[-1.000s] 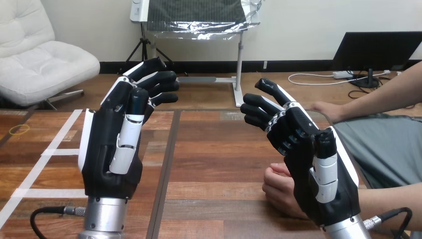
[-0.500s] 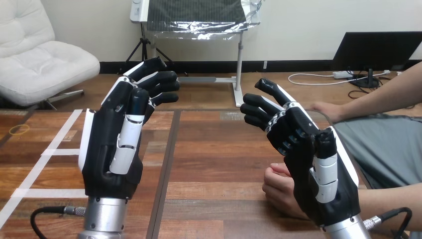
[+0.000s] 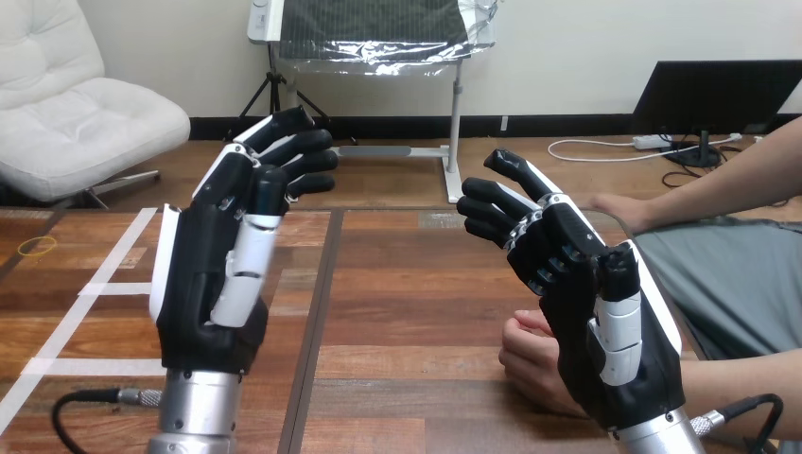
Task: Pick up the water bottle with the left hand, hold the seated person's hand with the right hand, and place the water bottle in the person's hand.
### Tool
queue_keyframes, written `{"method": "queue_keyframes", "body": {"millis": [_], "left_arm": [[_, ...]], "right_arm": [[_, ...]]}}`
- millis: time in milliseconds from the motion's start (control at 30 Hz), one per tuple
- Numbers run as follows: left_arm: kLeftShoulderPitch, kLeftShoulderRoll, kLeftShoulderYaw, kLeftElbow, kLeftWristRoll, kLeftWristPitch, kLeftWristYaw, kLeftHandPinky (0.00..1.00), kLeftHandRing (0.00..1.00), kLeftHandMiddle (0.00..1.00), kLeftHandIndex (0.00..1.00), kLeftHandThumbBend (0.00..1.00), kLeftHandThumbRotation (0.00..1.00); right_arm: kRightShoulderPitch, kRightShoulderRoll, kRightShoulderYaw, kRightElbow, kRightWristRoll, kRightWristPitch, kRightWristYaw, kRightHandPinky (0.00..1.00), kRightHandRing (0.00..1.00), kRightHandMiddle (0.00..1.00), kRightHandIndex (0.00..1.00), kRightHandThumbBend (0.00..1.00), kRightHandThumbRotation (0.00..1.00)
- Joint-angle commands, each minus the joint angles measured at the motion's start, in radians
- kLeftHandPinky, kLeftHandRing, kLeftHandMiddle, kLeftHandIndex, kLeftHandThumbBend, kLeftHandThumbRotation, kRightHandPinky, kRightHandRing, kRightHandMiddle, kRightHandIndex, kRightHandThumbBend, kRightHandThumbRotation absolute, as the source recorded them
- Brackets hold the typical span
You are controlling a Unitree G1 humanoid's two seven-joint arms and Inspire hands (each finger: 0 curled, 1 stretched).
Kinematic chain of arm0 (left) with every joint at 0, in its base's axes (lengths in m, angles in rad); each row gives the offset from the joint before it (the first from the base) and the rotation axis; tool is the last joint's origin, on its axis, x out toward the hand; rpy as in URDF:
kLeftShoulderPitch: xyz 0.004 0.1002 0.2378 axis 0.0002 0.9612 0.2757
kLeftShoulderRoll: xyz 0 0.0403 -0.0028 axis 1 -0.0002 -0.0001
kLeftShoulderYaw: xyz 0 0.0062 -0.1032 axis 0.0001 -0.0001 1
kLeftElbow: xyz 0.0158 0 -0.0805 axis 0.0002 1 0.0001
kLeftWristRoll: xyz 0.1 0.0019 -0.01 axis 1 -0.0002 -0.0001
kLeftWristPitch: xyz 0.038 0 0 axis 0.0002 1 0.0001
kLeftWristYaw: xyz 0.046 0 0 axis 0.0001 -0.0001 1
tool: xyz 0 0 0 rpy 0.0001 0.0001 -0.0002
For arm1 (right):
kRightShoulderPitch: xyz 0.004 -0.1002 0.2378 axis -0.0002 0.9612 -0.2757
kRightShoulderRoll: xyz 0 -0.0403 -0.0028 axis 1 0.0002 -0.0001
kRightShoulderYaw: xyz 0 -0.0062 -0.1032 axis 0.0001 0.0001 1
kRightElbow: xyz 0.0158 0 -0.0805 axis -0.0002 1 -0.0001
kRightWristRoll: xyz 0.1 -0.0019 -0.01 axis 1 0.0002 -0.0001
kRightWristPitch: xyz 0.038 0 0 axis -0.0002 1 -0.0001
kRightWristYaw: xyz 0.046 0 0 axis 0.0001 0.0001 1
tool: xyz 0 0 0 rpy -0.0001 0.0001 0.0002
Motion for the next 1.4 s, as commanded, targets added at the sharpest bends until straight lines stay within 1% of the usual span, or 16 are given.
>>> {"method": "queue_keyframes", "body": {"millis": [0, 33, 133, 233, 267, 433, 533, 833, 1100, 1367], "left_arm": [[-0.074, 0.025, 0.027, 0.018, 0.105, -0.049, 0.056, 0.68, 0.75, 0.78, 0.81, 0.71, 0.34], [-0.075, 0.030, 0.030, 0.017, 0.126, -0.049, 0.068, 0.69, 0.75, 0.78, 0.82, 0.73, 0.31], [-0.079, 0.037, 0.035, 0.018, 0.154, -0.050, 0.087, 0.70, 0.78, 0.81, 0.84, 0.82, 0.22], [-0.083, 0.041, 0.036, 0.020, 0.160, -0.053, 0.101, 0.71, 0.80, 0.83, 0.86, 0.90, 0.14], [-0.084, 0.042, 0.036, 0.021, 0.159, -0.053, 0.104, 0.72, 0.81, 0.84, 0.88, 0.94, 0.09], [-0.090, 0.048, 0.035, 0.025, 0.157, -0.057, 0.120, 0.74, 0.83, 0.86, 0.90, 0.98, 0.03], [-0.095, 0.051, 0.037, 0.030, 0.164, -0.063, 0.134, 0.74, 0.83, 0.86, 0.90, 0.99, 0.02], [-0.112, 0.068, 0.046, 0.042, 0.195, -0.074, 0.166, 0.76, 0.84, 0.87, 0.91, 1.00, 0.02], [-0.137, 0.081, 0.059, 0.057, 0.213, -0.077, 0.190, 0.78, 0.85, 0.89, 0.91, 1.00, 0.05], [-0.178, 0.097, 0.081, 0.092, 0.243, -0.094, 0.239, 0.78, 0.85, 0.89, 0.91, 1.00, 0.09]], "right_arm": [[-0.049, -0.005, -0.009, -0.033, 0.005, -0.004, 0.003, 0.86, 0.85, 0.85, 0.90, 0.77, 1.00], [-0.049, -0.005, -0.010, -0.033, 0.004, -0.004, 0.002, 0.86, 0.85, 0.85, 0.90, 0.77, 1.00], [-0.048, -0.005, -0.010, -0.033, 0.001, -0.006, 0.001, 0.86, 0.85, 0.85, 0.90, 0.77, 1.00], [-0.048, -0.004, -0.010, -0.031, 0.001, -0.008, 0.001, 0.86, 0.85, 0.85, 0.90, 0.77, 1.00], [-0.048, -0.004, -0.011, -0.031, 0.002, -0.008, 0.001, 0.86, 0.85, 0.85, 0.90, 0.77, 1.00], [-0.049, -0.004, -0.011, -0.027, 0.005, -0.009, 0.004, 0.86, 0.85, 0.85, 0.90, 0.78, 1.00], [-0.049, -0.004, -0.011, -0.025, 0.005, -0.010, 0.004, 0.86, 0.85, 0.84, 0.90, 0.78, 1.00], [-0.049, -0.005, -0.011, -0.025, 0.005, -0.009, 0.006, 0.86, 0.85, 0.85, 0.90, 0.77, 1.00], [-0.050, -0.006, -0.013, -0.023, 0.005, -0.010, 0.009, 0.87, 0.85, 0.85, 0.90, 0.77, 1.00], [-0.049, -0.007, -0.014, -0.024, 0.007, -0.006, 0.011, 0.87, 0.85, 0.85, 0.90, 0.78, 1.00]]}}
